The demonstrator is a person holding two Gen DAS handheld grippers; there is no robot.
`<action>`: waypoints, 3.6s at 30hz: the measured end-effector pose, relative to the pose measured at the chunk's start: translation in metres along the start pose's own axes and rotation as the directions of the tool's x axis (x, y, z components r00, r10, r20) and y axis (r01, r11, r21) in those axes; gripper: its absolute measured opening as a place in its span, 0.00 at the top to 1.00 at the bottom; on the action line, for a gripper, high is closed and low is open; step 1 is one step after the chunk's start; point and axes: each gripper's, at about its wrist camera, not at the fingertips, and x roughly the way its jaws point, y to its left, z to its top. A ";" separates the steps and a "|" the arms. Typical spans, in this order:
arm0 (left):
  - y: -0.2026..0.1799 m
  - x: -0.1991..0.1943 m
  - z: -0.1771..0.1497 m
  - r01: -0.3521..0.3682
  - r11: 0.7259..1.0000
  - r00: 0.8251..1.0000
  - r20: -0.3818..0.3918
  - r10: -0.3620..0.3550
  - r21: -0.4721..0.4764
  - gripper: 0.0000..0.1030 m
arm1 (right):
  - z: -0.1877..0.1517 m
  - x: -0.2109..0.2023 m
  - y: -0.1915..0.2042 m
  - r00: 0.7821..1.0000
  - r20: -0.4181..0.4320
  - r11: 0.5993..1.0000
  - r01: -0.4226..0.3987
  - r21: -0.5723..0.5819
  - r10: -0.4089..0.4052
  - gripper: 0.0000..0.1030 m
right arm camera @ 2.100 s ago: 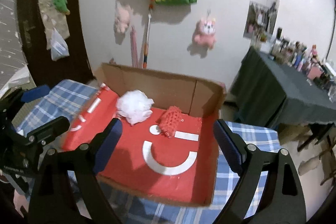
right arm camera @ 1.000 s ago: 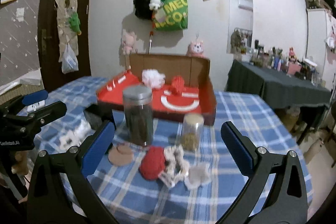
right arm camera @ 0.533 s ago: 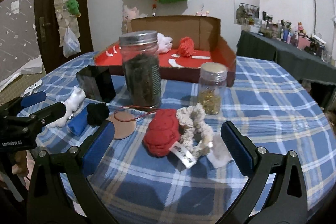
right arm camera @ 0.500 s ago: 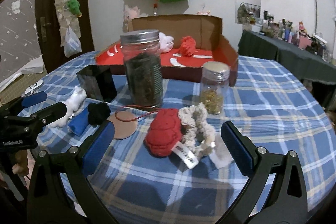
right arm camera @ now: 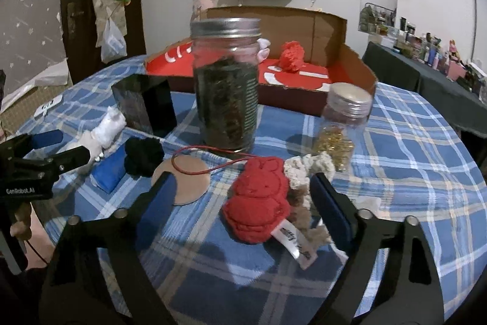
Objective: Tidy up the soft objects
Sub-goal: 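Move both tools back over the remaining soft items on the table, then grasp the white fluffy keychain toy with the left tool while the right tool grasps the red knitted bunny, then lift both toys and carry them over the red-lined box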
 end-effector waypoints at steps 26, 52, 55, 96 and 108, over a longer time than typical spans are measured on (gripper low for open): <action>-0.016 -0.029 0.017 0.178 0.982 0.983 0.032 -0.181 0.067 0.87 | 0.003 -0.025 -0.015 0.998 0.061 0.999 -0.034 0.011 0.033 0.72; -0.082 0.015 0.013 0.397 0.914 0.916 -0.097 -0.389 0.082 0.88 | -0.012 -0.019 -0.019 1.000 0.017 1.000 0.022 -0.020 -0.022 0.70; -0.080 0.020 0.006 0.392 0.917 0.917 -0.113 -0.382 0.078 0.79 | -0.015 -0.017 -0.014 0.999 0.015 0.998 0.043 -0.048 -0.042 0.60; -0.018 0.001 0.032 0.338 0.941 0.939 -0.055 -0.339 -0.024 0.90 | -0.004 -0.051 -0.066 0.995 0.076 0.988 -0.069 0.135 0.059 0.69; 0.037 0.019 0.048 0.251 0.957 0.956 -0.119 -0.268 -0.143 0.90 | 0.002 -0.047 -0.110 0.996 0.019 0.966 -0.093 0.240 0.091 0.69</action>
